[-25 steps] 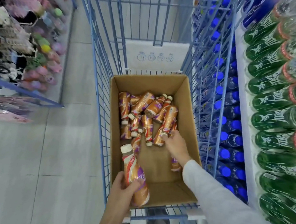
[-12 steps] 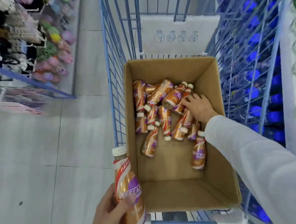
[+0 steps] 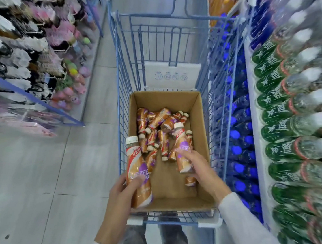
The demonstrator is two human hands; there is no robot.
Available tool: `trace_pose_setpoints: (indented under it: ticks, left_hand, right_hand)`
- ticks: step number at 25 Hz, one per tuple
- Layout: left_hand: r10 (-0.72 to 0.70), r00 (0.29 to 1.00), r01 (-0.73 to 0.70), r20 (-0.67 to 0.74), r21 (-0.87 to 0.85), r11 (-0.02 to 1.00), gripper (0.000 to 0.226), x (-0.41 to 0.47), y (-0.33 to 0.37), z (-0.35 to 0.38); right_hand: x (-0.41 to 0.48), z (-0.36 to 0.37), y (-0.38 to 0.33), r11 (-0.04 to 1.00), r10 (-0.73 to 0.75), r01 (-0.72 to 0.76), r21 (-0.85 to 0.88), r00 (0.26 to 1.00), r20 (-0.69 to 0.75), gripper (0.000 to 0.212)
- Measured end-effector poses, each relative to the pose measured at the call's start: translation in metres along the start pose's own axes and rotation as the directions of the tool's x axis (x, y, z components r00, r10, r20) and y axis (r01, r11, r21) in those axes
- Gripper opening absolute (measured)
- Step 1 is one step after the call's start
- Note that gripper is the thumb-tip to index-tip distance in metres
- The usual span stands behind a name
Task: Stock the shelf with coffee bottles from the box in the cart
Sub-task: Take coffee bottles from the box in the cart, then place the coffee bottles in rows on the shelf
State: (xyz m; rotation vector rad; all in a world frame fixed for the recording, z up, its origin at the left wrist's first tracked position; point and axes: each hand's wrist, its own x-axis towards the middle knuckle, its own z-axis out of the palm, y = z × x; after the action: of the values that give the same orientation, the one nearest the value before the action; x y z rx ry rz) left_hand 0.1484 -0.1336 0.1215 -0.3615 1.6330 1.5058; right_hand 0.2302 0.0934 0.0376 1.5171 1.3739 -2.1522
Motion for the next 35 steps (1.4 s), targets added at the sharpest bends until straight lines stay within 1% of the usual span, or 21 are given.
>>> trace_pose_setpoints:
  ticks: [1, 2, 3, 5, 7, 9, 11, 13, 15, 17, 21, 22, 24, 26, 28, 29, 31, 33, 35]
  left_hand:
    - [0.024, 0.999, -0.024, 0.023, -0.004, 1.0, 0.062, -0.009, 0.005, 0.008]
    - [0.047, 0.998, -0.047, 0.044, -0.001, 0.999, 0.061, -0.019, 0.01, 0.015]
    - [0.069, 0.995, -0.069, 0.073, -0.002, 0.998, 0.056, -0.031, 0.015, 0.023]
    - [0.11, 0.984, -0.111, 0.137, -0.007, 0.994, 0.047, -0.05, 0.022, 0.036]
    - [0.15, 0.968, -0.154, 0.2, 0.002, 0.988, 0.046, -0.067, 0.026, 0.046]
    - [0.187, 0.945, -0.199, 0.269, 0.018, 0.98, 0.048, -0.083, 0.029, 0.054]
    - [0.21, 0.916, -0.233, 0.341, 0.028, 0.972, 0.047, -0.096, 0.029, 0.06]
    - [0.206, 0.87, -0.255, 0.447, 0.052, 0.966, 0.045, -0.108, 0.028, 0.066]
    - [0.191, 0.832, -0.275, 0.52, 0.089, 0.957, 0.046, -0.117, 0.022, 0.073]
    - [0.17, 0.796, -0.289, 0.58, 0.119, 0.95, 0.045, -0.128, 0.014, 0.081]
    - [0.073, 0.695, -0.308, 0.715, 0.205, 0.929, 0.04, -0.165, -0.011, 0.11]
    - [0.045, 0.663, -0.308, 0.747, 0.219, 0.926, 0.037, -0.177, -0.017, 0.118]
    - [-0.034, 0.572, -0.333, 0.82, 0.27, 0.904, 0.04, -0.207, -0.034, 0.136]
    - [-0.106, 0.481, -0.366, 0.87, 0.309, 0.878, 0.048, -0.237, -0.05, 0.155]
    - [-0.162, 0.391, -0.402, 0.906, 0.326, 0.855, 0.053, -0.275, -0.07, 0.175]
    - [-0.187, 0.347, -0.423, 0.919, 0.332, 0.844, 0.051, -0.293, -0.08, 0.184]
    - [-0.235, 0.25, -0.454, 0.939, 0.328, 0.829, 0.045, -0.331, -0.103, 0.201]
    - [-0.272, 0.17, -0.469, 0.947, 0.321, 0.823, 0.041, -0.367, -0.13, 0.213]
    - [-0.287, 0.132, -0.481, 0.949, 0.314, 0.818, 0.041, -0.397, -0.159, 0.221]
  right_hand:
    - [-0.029, 0.001, 0.003, 0.984, -0.043, 0.035, 0.175, 0.998, 0.045, 0.087]
    - [-0.057, 0.003, 0.004, 0.947, -0.081, 0.052, 0.318, 0.994, 0.079, 0.091]
    - [-0.084, 0.004, 0.004, 0.903, -0.116, 0.064, 0.424, 0.989, 0.097, 0.093]
    - [-0.13, 0.004, 0.005, 0.831, -0.199, 0.11, 0.546, 0.974, 0.107, 0.086]
    - [-0.172, 0.005, 0.006, 0.803, -0.256, 0.182, 0.567, 0.965, 0.052, 0.074]
    - [-0.208, 0.001, 0.009, 0.803, -0.287, 0.254, 0.539, 0.958, -0.024, 0.066]
    - [-0.236, -0.002, 0.014, 0.774, -0.327, 0.338, 0.536, 0.937, -0.119, 0.064]
    - [-0.26, -0.003, 0.025, 0.723, -0.362, 0.42, 0.548, 0.907, -0.217, 0.06]
    - [-0.281, -0.003, 0.038, 0.675, -0.367, 0.479, 0.561, 0.878, -0.308, 0.059]
    - [-0.301, -0.004, 0.056, 0.622, -0.361, 0.536, 0.571, 0.843, -0.399, 0.062]
    - [-0.353, -0.013, 0.1, 0.523, -0.298, 0.644, 0.558, 0.752, -0.588, 0.073]
    - [-0.366, -0.017, 0.113, 0.512, -0.277, 0.662, 0.547, 0.73, -0.624, 0.075]
    - [-0.4, -0.027, 0.141, 0.506, -0.243, 0.706, 0.496, 0.668, -0.703, 0.075]
    - [-0.437, -0.039, 0.167, 0.49, -0.221, 0.747, 0.449, 0.605, -0.765, 0.067]
    - [-0.477, -0.053, 0.192, 0.479, -0.189, 0.783, 0.397, 0.533, -0.824, 0.053]
    - [-0.495, -0.059, 0.204, 0.47, -0.161, 0.801, 0.37, 0.49, -0.857, 0.052]
    - [-0.53, -0.07, 0.23, 0.441, -0.096, 0.839, 0.319, 0.398, -0.912, 0.061]
    - [-0.562, -0.081, 0.26, 0.414, -0.04, 0.864, 0.288, 0.333, -0.942, 0.064]
    - [-0.59, -0.09, 0.291, 0.399, 0.003, 0.877, 0.266, 0.289, -0.957, 0.064]
